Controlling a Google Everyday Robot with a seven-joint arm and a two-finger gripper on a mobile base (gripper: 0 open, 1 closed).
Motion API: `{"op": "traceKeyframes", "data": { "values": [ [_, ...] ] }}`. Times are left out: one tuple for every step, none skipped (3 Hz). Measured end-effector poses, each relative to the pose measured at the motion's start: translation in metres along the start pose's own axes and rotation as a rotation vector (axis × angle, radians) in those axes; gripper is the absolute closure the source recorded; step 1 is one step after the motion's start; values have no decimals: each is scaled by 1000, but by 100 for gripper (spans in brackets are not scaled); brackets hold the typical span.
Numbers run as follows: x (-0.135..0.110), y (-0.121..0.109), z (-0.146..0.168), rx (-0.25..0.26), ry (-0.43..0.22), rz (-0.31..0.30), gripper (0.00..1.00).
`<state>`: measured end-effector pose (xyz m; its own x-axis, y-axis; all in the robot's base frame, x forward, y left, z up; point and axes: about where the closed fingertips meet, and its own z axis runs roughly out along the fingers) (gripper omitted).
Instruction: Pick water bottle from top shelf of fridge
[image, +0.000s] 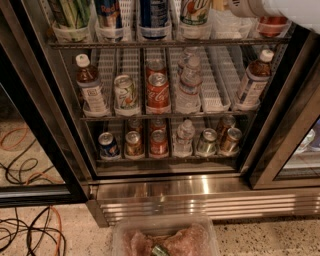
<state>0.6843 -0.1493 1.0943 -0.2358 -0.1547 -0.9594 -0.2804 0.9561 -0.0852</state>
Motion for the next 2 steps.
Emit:
{"op": "traceKeyframes", "data": {
  "values": [
    [-5,1,1,-2,-9,-12,100],
    [-9,2,1,-3,-18,-22,100]
  ]
}}
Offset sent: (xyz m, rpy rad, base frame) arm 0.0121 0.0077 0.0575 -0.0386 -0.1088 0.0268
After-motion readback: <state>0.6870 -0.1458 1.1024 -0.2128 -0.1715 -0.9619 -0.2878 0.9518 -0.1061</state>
